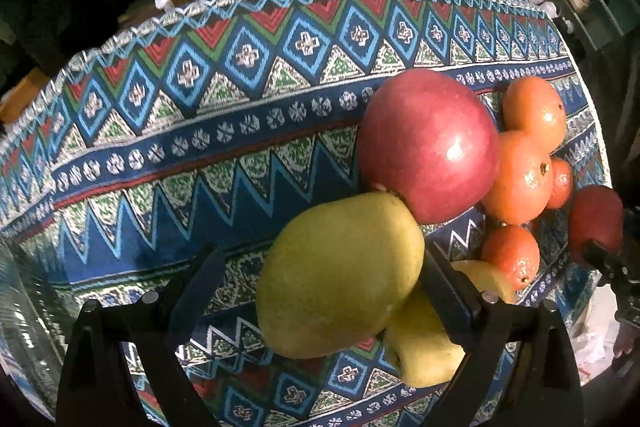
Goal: Organize fruits
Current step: 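Grasp the large red apple with the right tool while the left tool grasps a yellow pear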
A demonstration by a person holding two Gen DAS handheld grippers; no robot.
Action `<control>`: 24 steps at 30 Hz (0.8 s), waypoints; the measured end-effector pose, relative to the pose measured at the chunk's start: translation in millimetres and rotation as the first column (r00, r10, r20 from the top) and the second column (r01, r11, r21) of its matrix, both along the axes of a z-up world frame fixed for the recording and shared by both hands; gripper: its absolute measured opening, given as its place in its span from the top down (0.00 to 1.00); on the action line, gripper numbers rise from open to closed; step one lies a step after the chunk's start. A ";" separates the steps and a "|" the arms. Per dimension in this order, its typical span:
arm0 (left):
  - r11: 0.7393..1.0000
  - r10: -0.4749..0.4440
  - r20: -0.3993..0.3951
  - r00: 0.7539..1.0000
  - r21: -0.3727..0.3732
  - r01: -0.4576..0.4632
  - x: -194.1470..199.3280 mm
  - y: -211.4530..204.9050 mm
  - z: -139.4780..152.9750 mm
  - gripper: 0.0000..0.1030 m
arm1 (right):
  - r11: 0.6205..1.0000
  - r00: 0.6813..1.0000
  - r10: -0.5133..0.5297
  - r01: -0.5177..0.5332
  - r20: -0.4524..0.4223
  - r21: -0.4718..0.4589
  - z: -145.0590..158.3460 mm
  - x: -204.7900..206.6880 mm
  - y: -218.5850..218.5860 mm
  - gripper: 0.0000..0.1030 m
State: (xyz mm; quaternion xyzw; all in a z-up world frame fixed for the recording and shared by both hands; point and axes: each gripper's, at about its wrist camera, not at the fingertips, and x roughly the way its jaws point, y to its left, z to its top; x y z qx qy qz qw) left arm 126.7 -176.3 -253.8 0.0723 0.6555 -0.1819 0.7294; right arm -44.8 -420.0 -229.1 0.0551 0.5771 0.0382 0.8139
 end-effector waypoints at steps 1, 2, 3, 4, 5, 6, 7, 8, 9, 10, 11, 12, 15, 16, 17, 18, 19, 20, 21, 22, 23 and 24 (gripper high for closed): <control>1.000 -0.003 -0.009 1.000 -0.009 0.003 -0.3 1.2 -1.8 0.09 | 1.000 1.000 0.001 -0.001 0.001 0.001 0.5 0.0 0.0 0.30; 1.000 -0.014 -0.017 1.000 -0.014 0.014 -1.4 2.0 -3.8 0.10 | 1.000 1.000 0.002 -0.002 0.002 0.001 0.6 0.2 0.7 0.30; 1.000 -0.025 -0.008 1.000 -0.011 0.025 -3.2 2.3 -4.0 0.12 | 1.000 1.000 0.004 -0.004 0.002 0.001 1.0 0.3 1.1 0.30; 0.999 -0.038 -0.001 0.999 -0.013 0.038 -5.2 2.3 -4.1 0.17 | 1.000 1.000 0.005 -0.005 0.004 0.002 1.6 0.3 1.6 0.30; 0.999 -0.050 -0.001 0.999 -0.017 0.050 -6.7 1.8 -4.6 0.21 | 1.000 1.000 0.005 -0.005 0.005 0.002 2.2 0.0 1.7 0.30; 0.998 -0.064 0.003 0.998 -0.017 0.064 -8.9 0.2 -4.4 0.27 | 1.000 1.000 0.005 -0.005 0.006 0.001 2.3 0.2 1.9 0.30; 0.997 -0.075 0.011 0.997 -0.010 0.076 -13.2 -1.4 -3.6 0.28 | 1.000 1.000 0.005 -0.005 0.008 0.001 2.9 0.2 2.0 0.30; 0.997 -0.083 0.022 0.996 -0.003 0.083 -14.9 -2.8 -4.3 0.28 | 1.000 1.000 0.005 -0.005 0.010 0.001 3.2 0.6 2.4 0.30; 0.996 -0.088 0.034 0.996 -0.002 0.088 -16.1 -4.0 -4.8 0.28 | 1.000 1.000 0.005 -0.005 0.011 -0.001 3.5 1.0 2.7 0.30; 0.996 -0.089 0.042 0.995 0.001 0.089 -17.0 -4.4 -4.8 0.28 | 1.000 1.000 0.004 -0.004 0.013 -0.003 4.0 1.3 3.2 0.30; 0.996 -0.091 0.052 0.995 0.008 0.091 -18.1 -5.5 -4.4 0.28 | 1.000 1.000 0.003 -0.003 0.015 -0.004 4.3 1.4 3.5 0.30; 0.995 -0.095 0.065 0.993 0.020 0.094 -20.0 -6.8 -4.3 0.28 | 1.000 1.000 0.002 -0.002 0.018 -0.007 4.7 1.2 3.7 0.30; 0.993 -0.114 0.100 0.988 0.041 0.110 -26.8 -8.0 0.4 0.29 | 1.000 1.000 0.002 -0.001 0.032 -0.018 7.4 0.6 5.0 0.30; 0.992 -0.121 0.109 0.987 0.045 0.117 -28.4 -7.8 0.5 0.29 | 1.000 0.999 0.002 -0.001 0.038 -0.022 8.8 0.5 5.3 0.30; 0.992 -0.124 0.113 0.986 0.046 0.120 -30.8 -5.5 3.6 0.29 | 1.000 0.999 0.000 0.001 0.042 -0.024 10.0 0.6 5.6 0.30; 0.991 -0.128 0.120 0.984 0.048 0.123 -35.3 -4.3 6.6 0.29 | 1.000 0.999 0.000 0.001 0.047 -0.025 11.2 0.4 5.8 0.30; 0.991 -0.129 0.125 0.984 0.047 0.124 -37.3 -3.2 8.0 0.29 | 1.000 0.999 0.000 0.002 0.051 -0.027 12.6 0.6 6.4 0.30; 0.991 -0.128 0.128 0.983 0.043 0.124 -39.6 -1.9 10.4 0.29 | 1.000 0.999 0.000 0.002 0.054 -0.032 14.0 1.0 7.2 0.30; 0.992 -0.127 0.131 0.983 0.039 0.123 -41.4 -1.4 12.8 0.29 | 0.999 0.998 0.000 0.002 0.058 -0.036 14.9 1.4 7.8 0.30; 0.992 -0.126 0.133 0.983 0.036 0.122 -43.4 0.3 14.8 0.29 | 0.999 0.998 0.000 0.002 0.062 -0.039 16.1 1.7 8.4 0.30; 0.992 -0.127 0.139 0.982 0.031 0.124 -46.0 4.2 17.7 0.30 | 0.999 0.998 0.000 0.003 0.068 -0.040 17.6 1.8 9.0 0.30; 0.992 -0.129 0.144 0.981 0.029 0.126 -49.0 7.4 21.3 0.30 | 0.999 0.997 0.001 0.003 0.078 -0.044 20.0 2.1 10.0 0.30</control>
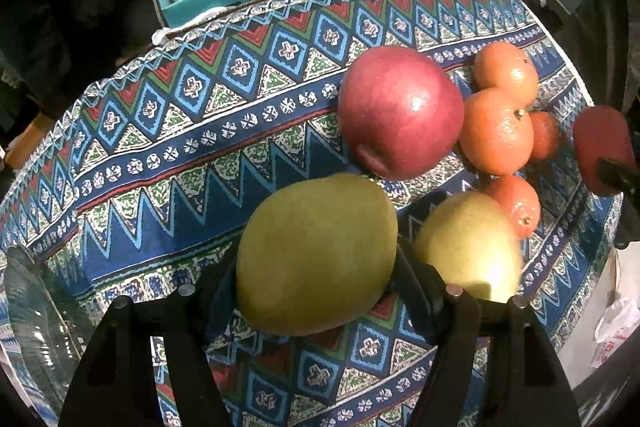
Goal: Organize fruits
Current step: 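Grasp the large red apple with the right tool while the left tool grasps a yellow pear, then carry the red apple with the right tool while the left tool carries the pear over the glass bowl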
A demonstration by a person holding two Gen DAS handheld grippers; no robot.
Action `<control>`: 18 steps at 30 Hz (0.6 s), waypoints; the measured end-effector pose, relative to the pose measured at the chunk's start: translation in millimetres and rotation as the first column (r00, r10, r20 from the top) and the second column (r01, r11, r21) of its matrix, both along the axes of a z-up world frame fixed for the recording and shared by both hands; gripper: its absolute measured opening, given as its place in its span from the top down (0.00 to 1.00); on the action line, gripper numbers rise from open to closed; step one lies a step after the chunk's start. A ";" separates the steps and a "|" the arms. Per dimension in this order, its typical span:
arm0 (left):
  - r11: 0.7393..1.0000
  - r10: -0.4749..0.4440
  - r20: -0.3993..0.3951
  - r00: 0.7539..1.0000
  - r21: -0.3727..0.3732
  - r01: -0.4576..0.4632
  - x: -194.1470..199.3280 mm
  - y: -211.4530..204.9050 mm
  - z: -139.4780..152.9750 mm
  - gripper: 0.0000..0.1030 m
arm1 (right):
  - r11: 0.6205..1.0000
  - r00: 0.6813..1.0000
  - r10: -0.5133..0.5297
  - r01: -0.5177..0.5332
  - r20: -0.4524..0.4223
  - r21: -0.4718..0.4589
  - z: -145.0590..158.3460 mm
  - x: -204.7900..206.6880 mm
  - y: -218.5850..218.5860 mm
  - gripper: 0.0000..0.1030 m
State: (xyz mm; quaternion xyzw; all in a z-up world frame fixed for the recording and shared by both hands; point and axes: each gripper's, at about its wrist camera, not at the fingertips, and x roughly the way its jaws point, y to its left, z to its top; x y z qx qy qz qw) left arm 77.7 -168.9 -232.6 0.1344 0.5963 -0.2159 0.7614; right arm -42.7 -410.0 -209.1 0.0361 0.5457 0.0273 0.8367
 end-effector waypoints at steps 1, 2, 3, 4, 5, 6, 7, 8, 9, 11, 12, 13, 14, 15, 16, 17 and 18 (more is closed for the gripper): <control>1.000 -0.002 0.004 1.000 -0.002 0.002 -1.5 0.5 2.6 0.30 | 1.000 1.000 0.001 -0.001 0.007 -0.002 1.6 0.0 0.4 0.30; 1.000 -0.002 0.007 1.000 -0.003 0.002 -1.2 -0.4 5.8 0.31 | 1.000 1.000 0.002 -0.002 0.017 -0.004 4.1 -0.2 1.0 0.30; 1.000 -0.001 0.014 1.000 -0.004 0.001 -2.9 0.7 9.1 0.31 | 1.000 1.000 0.004 -0.004 0.025 -0.004 6.5 -0.1 2.0 0.30; 1.000 0.000 0.020 1.000 -0.005 0.000 -4.7 1.4 13.5 0.31 | 1.000 0.999 0.005 -0.005 0.037 -0.005 9.7 -0.1 3.2 0.30; 1.000 0.000 0.028 1.000 -0.006 0.000 -6.9 2.5 17.0 0.31 | 1.000 0.999 0.006 -0.006 0.045 -0.006 12.2 0.0 4.2 0.30; 1.000 0.003 0.036 0.999 -0.009 -0.003 -7.4 3.6 19.9 0.31 | 1.000 0.998 0.008 -0.008 0.054 -0.008 14.9 -0.1 5.7 0.30; 1.000 0.005 0.041 0.999 -0.012 -0.005 -7.4 5.0 22.7 0.31 | 1.000 0.998 0.010 -0.010 0.065 -0.009 18.1 -0.1 7.4 0.30; 1.000 0.007 0.046 0.999 -0.016 -0.006 -7.2 6.6 25.8 0.31 | 1.000 0.997 0.012 -0.011 0.073 -0.009 20.6 0.0 8.9 0.30; 1.000 0.008 0.050 0.999 -0.021 -0.007 -5.1 7.5 27.4 0.31 | 1.000 0.997 0.013 -0.013 0.079 -0.009 23.0 0.2 10.2 0.30; 1.000 0.011 0.061 0.998 -0.029 -0.009 -6.8 10.5 35.4 0.31 | 1.000 0.996 0.017 -0.017 0.091 -0.009 28.6 0.4 13.2 0.30; 0.999 0.011 0.071 0.997 -0.031 -0.009 -8.0 12.3 40.0 0.31 | 1.000 0.995 0.019 -0.018 0.096 -0.011 31.0 0.3 15.0 0.30; 1.000 0.010 0.080 0.997 -0.030 -0.007 -9.5 13.8 44.3 0.31 | 1.000 0.994 0.023 -0.022 0.103 -0.013 34.1 -0.1 16.7 0.30; 1.000 0.007 0.091 0.996 -0.030 -0.004 -10.5 15.2 48.7 0.31 | 1.000 0.994 0.025 -0.023 0.108 -0.015 36.8 -0.2 18.3 0.30; 1.000 0.002 0.104 0.995 -0.030 0.002 -11.7 16.4 53.5 0.31 | 1.000 0.993 0.026 -0.024 0.113 -0.018 39.0 -0.4 19.6 0.30; 1.000 -0.002 0.115 0.993 -0.029 0.005 -12.4 18.0 56.4 0.31 | 0.999 0.993 0.026 -0.024 0.117 -0.021 42.2 -0.6 21.5 0.30; 1.000 -0.002 0.127 0.992 -0.029 0.005 -13.6 19.5 60.8 0.31 | 0.999 0.992 0.027 -0.024 0.122 -0.023 45.3 -0.5 22.9 0.30; 0.999 0.002 0.135 0.991 -0.034 0.003 -15.9 21.2 66.1 0.31 | 0.999 0.992 0.027 -0.025 0.126 -0.023 47.4 -0.6 24.3 0.30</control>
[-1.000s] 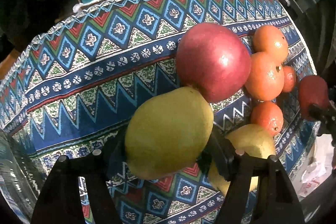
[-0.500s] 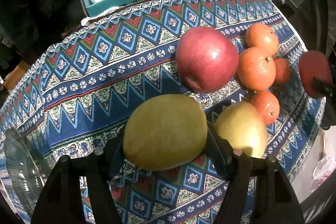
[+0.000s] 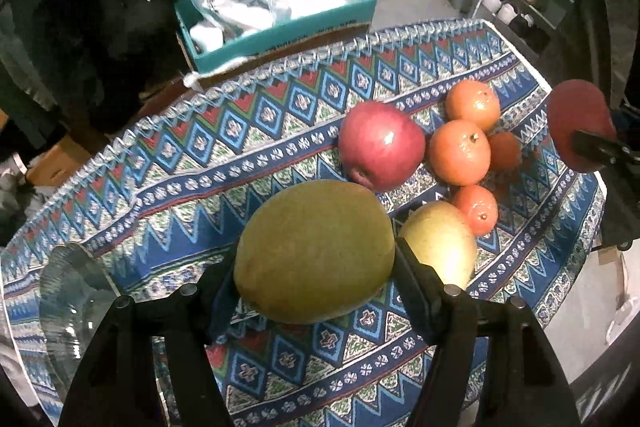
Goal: Organize fruits
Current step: 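Carry the red apple with the right tool while the left tool carries the pear over the glass bowl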
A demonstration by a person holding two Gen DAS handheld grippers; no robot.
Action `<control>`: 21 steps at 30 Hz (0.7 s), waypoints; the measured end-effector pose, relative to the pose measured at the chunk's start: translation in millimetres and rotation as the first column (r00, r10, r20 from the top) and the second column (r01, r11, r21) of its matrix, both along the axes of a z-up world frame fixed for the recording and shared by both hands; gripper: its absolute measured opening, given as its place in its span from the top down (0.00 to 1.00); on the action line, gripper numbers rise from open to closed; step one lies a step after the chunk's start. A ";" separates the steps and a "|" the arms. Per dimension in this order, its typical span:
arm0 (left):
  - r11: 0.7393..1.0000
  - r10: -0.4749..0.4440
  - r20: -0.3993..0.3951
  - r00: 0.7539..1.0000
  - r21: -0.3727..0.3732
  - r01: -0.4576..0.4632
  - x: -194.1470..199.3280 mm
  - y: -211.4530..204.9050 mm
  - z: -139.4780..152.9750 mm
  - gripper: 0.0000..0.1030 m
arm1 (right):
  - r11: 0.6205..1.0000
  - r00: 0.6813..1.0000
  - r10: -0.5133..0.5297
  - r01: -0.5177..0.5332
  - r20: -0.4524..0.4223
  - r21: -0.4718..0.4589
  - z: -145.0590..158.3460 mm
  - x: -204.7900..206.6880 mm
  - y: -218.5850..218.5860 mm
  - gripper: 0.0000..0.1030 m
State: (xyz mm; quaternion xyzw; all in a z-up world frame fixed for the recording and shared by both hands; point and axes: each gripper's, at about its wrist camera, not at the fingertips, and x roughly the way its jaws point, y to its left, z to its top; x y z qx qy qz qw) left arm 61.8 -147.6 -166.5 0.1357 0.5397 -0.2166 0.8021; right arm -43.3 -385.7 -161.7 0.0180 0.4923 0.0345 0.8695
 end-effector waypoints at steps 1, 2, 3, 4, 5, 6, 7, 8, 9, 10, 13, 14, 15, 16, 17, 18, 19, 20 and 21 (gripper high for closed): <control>1.000 0.002 0.001 1.000 -0.008 -0.002 -0.9 1.7 3.7 0.31 | 1.000 1.000 0.002 -0.002 0.008 0.001 3.7 -0.1 1.9 0.30; 1.000 0.004 0.001 1.000 -0.017 -0.004 -2.0 3.3 7.2 0.31 | 1.000 1.000 0.004 -0.004 0.014 0.003 6.9 0.0 3.2 0.30; 1.000 0.009 0.004 1.000 -0.023 -0.009 -3.4 5.4 11.8 0.31 | 1.000 1.000 0.007 -0.007 0.022 0.005 10.6 0.1 4.7 0.30; 1.000 0.012 0.008 1.000 -0.027 -0.012 -4.7 7.5 15.8 0.31 | 1.000 1.000 0.010 -0.010 0.028 0.006 13.4 0.2 7.0 0.30; 1.000 0.012 0.012 1.000 -0.029 -0.012 -6.0 8.3 18.5 0.31 | 1.000 0.999 0.013 -0.013 0.033 0.005 16.1 0.3 9.2 0.30; 0.999 0.012 0.020 1.000 -0.033 -0.012 -7.9 9.8 22.9 0.31 | 1.000 0.999 0.018 -0.018 0.040 0.004 19.7 0.5 11.9 0.30; 0.999 0.012 0.028 1.000 -0.035 -0.011 -9.6 11.5 27.1 0.31 | 1.000 0.999 0.022 -0.022 0.046 0.004 22.2 0.8 14.0 0.30; 0.999 0.011 0.036 0.999 -0.037 -0.009 -11.4 13.1 30.2 0.31 | 1.000 0.998 0.026 -0.026 0.050 0.004 25.0 1.0 16.4 0.30; 0.999 0.007 0.047 0.999 -0.038 -0.005 -13.2 14.5 34.2 0.31 | 1.000 0.998 0.030 -0.030 0.055 0.004 27.5 1.4 18.4 0.30; 0.999 0.002 0.061 0.998 -0.037 0.000 -15.3 16.0 38.6 0.31 | 0.999 0.997 0.036 -0.037 0.061 0.003 30.7 1.5 21.9 0.30; 0.999 0.004 0.082 0.997 -0.043 -0.001 -20.7 21.9 49.4 0.31 | 0.999 0.996 0.052 -0.052 0.074 0.000 38.5 2.3 30.4 0.30; 0.999 0.007 0.083 0.997 -0.048 -0.003 -22.1 23.9 53.0 0.31 | 0.998 0.996 0.056 -0.056 0.076 0.000 40.4 2.4 32.7 0.30; 0.998 0.011 0.079 0.997 -0.057 -0.006 -23.2 26.3 57.1 0.31 | 0.998 0.995 0.060 -0.060 0.079 0.001 42.4 2.9 35.3 0.30; 0.998 0.010 0.078 0.997 -0.062 -0.006 -24.0 27.9 59.5 0.31 | 0.998 0.994 0.068 -0.068 0.084 0.002 45.6 3.0 39.2 0.30; 0.998 0.010 0.080 0.997 -0.065 -0.004 -25.1 29.9 62.3 0.31 | 0.997 0.993 0.073 -0.073 0.088 0.001 47.7 3.6 41.8 0.30; 0.998 0.010 0.087 0.996 -0.069 -0.004 -26.5 32.0 65.3 0.31 | 0.997 0.993 0.077 -0.077 0.091 0.001 49.6 3.8 44.7 0.30; 0.997 0.011 0.094 0.996 -0.072 -0.004 -27.9 34.2 68.6 0.31 | 0.997 0.992 0.081 -0.081 0.094 0.001 52.1 4.7 48.4 0.30; 0.997 0.013 0.099 0.995 -0.075 -0.005 -28.8 36.4 71.5 0.31 | 0.996 0.992 0.085 -0.085 0.096 0.002 54.0 5.1 51.2 0.30; 0.997 0.015 0.106 0.994 -0.079 -0.007 -29.7 39.5 74.9 0.31 | 0.996 0.991 0.089 -0.090 0.101 0.005 56.3 5.6 54.1 0.30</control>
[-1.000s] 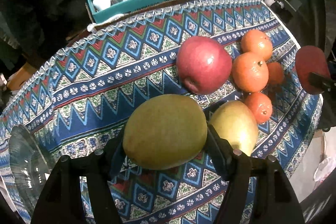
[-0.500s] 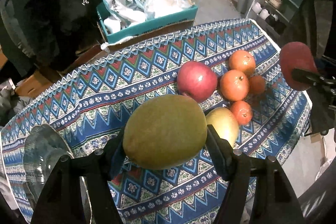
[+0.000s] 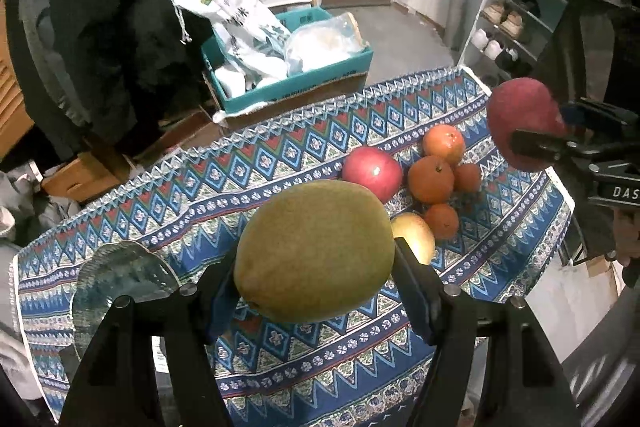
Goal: Organize fruits
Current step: 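Carry the red apple with the right tool while the left tool carries the pear over the glass bowl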
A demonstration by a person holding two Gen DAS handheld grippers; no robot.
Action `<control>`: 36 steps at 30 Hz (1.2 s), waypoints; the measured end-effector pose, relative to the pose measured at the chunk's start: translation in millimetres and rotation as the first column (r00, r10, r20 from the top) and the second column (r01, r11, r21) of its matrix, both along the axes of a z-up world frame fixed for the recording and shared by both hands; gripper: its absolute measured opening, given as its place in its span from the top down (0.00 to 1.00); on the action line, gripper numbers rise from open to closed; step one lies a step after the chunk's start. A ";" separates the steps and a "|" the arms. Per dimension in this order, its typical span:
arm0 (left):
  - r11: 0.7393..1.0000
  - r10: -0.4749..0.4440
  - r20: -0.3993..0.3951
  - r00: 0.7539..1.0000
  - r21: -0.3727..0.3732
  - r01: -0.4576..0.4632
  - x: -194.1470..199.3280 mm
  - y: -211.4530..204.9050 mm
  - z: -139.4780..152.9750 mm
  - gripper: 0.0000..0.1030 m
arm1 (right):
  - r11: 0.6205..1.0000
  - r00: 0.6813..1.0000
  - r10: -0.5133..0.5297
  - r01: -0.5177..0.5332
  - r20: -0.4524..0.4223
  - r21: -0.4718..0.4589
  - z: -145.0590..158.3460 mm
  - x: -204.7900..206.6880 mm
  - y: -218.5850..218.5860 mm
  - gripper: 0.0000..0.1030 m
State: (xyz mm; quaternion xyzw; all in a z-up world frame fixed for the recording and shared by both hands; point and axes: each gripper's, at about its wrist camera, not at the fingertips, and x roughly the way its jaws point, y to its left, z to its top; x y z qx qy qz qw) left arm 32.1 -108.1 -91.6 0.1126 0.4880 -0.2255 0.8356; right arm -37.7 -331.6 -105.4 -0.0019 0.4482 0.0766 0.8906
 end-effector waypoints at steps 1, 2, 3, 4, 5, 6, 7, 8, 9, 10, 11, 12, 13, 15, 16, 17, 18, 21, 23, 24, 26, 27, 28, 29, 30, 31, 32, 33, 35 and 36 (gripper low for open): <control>1.000 0.002 0.007 1.000 -0.001 -0.002 -0.6 2.7 3.0 0.31 | 1.000 1.000 0.007 -0.007 0.006 0.003 3.0 0.5 4.2 0.30; 1.000 0.004 0.015 1.000 0.000 -0.004 -1.3 5.2 5.5 0.31 | 1.000 1.000 0.013 -0.013 0.010 0.004 5.3 0.8 7.8 0.30; 1.000 0.008 0.027 1.000 0.002 -0.008 -2.2 8.2 9.0 0.31 | 1.000 1.000 0.020 -0.020 0.015 0.004 7.7 1.3 11.5 0.30; 1.000 0.010 0.035 0.999 0.003 -0.011 -3.1 10.9 11.7 0.31 | 1.000 0.999 0.029 -0.030 0.021 0.004 10.6 1.5 16.7 0.30; 1.000 0.013 0.042 0.999 0.004 -0.013 -3.6 13.9 14.1 0.31 | 0.999 0.999 0.036 -0.036 0.025 0.005 12.8 1.9 20.5 0.30; 1.000 0.016 0.051 0.999 0.001 -0.016 -4.2 17.6 17.2 0.31 | 0.999 0.999 0.044 -0.044 0.028 0.006 15.4 2.7 25.6 0.30; 1.000 0.017 0.057 0.998 -0.002 -0.017 -4.9 20.9 19.3 0.31 | 0.999 0.998 0.051 -0.051 0.032 0.007 17.6 3.3 29.8 0.30; 1.000 0.019 0.062 0.998 -0.006 -0.019 -5.3 23.9 21.3 0.31 | 0.998 0.998 0.056 -0.057 0.035 0.008 19.6 4.2 33.8 0.30; 1.000 0.022 0.065 0.998 -0.012 -0.022 -5.4 27.7 23.6 0.31 | 0.998 0.997 0.063 -0.063 0.037 0.010 21.5 4.8 37.5 0.30; 1.000 0.025 0.065 0.998 -0.018 -0.024 -6.2 31.0 25.0 0.31 | 0.997 0.997 0.072 -0.073 0.041 0.010 23.8 5.8 43.1 0.30; 0.999 0.029 0.063 0.998 -0.025 -0.027 -6.4 34.4 26.1 0.31 | 0.997 0.996 0.078 -0.079 0.044 0.009 25.6 6.7 47.3 0.30; 0.999 0.034 0.061 0.998 -0.032 -0.032 -6.9 38.8 27.0 0.31 | 0.996 0.995 0.087 -0.088 0.047 0.010 27.8 7.8 52.8 0.30; 0.999 0.038 0.060 0.997 -0.036 -0.036 -7.6 42.0 27.6 0.31 | 0.996 0.995 0.092 -0.093 0.049 0.011 28.6 8.6 55.9 0.30; 0.998 0.050 0.057 0.997 -0.042 -0.048 -7.7 49.6 28.6 0.31 | 0.994 0.993 0.106 -0.107 0.051 0.012 31.7 11.3 64.4 0.30; 0.998 0.055 0.057 0.997 -0.046 -0.052 -7.6 53.0 29.4 0.31 | 0.993 0.992 0.115 -0.115 0.055 0.011 33.7 12.4 70.1 0.30; 0.997 0.060 0.058 0.997 -0.049 -0.058 -7.6 56.7 30.3 0.31 | 0.993 0.991 0.121 -0.122 0.056 0.012 34.8 13.1 74.0 0.30; 0.997 0.068 0.061 0.996 -0.052 -0.065 -7.6 61.6 31.2 0.31 | 0.992 0.990 0.127 -0.128 0.056 0.012 35.8 14.3 77.8 0.30; 0.995 0.085 0.074 0.994 -0.055 -0.081 -8.1 74.1 33.5 0.31 | 0.989 0.987 0.147 -0.148 0.060 0.014 39.2 17.2 91.6 0.30; 0.994 0.096 0.076 0.992 -0.059 -0.091 -7.5 82.1 34.9 0.31 | 0.987 0.985 0.160 -0.161 0.062 0.014 41.3 19.9 101.9 0.30; 0.993 0.103 0.076 0.992 -0.064 -0.098 -7.4 87.0 35.5 0.31 | 0.986 0.984 0.165 -0.167 0.063 0.015 42.3 20.3 105.8 0.30; 0.991 0.117 0.074 0.990 -0.072 -0.112 -7.5 96.2 36.6 0.31 | 0.983 0.981 0.182 -0.183 0.065 0.018 44.0 23.2 118.3 0.30; 0.990 0.126 0.073 0.989 -0.076 -0.121 -7.3 102.5 37.2 0.31 | 0.982 0.980 0.187 -0.188 0.065 0.019 44.2 24.4 122.1 0.30; 0.989 0.133 0.073 0.988 -0.078 -0.128 -7.3 106.7 37.1 0.31 | 0.980 0.979 0.196 -0.197 0.064 0.022 44.3 26.4 129.0 0.30; 0.988 0.141 0.074 0.987 -0.079 -0.135 -7.4 111.5 37.1 0.31 | 0.979 0.977 0.203 -0.204 0.064 0.025 44.3 27.4 133.8 0.30; 0.987 0.149 0.076 0.986 -0.079 -0.143 -8.1 117.4 36.5 0.31 | 0.977 0.976 0.210 -0.212 0.063 0.027 43.9 28.7 138.9 0.30; 0.986 0.155 0.080 0.985 -0.077 -0.149 -8.6 122.2 36.0 0.31 | 0.975 0.974 0.219 -0.221 0.061 0.028 43.5 30.4 145.2 0.30; 0.985 0.160 0.083 0.984 -0.076 -0.154 -9.2 126.0 35.7 0.31 | 0.972 0.971 0.230 -0.232 0.058 0.030 42.8 32.7 153.0 0.30; 0.984 0.168 0.084 0.982 -0.076 -0.162 -9.6 132.2 34.2 0.31 | 0.970 0.969 0.239 -0.241 0.055 0.031 42.3 34.7 159.6 0.30; 0.980 0.186 0.072 0.980 -0.081 -0.180 -9.4 142.9 30.6 0.31 | 0.965 0.965 0.257 -0.259 0.049 0.037 40.4 37.8 170.9 0.30; 0.977 0.198 0.060 0.978 -0.087 -0.193 -8.8 150.2 27.9 0.31 | 0.962 0.962 0.269 -0.271 0.047 0.041 39.6 40.4 178.3 0.30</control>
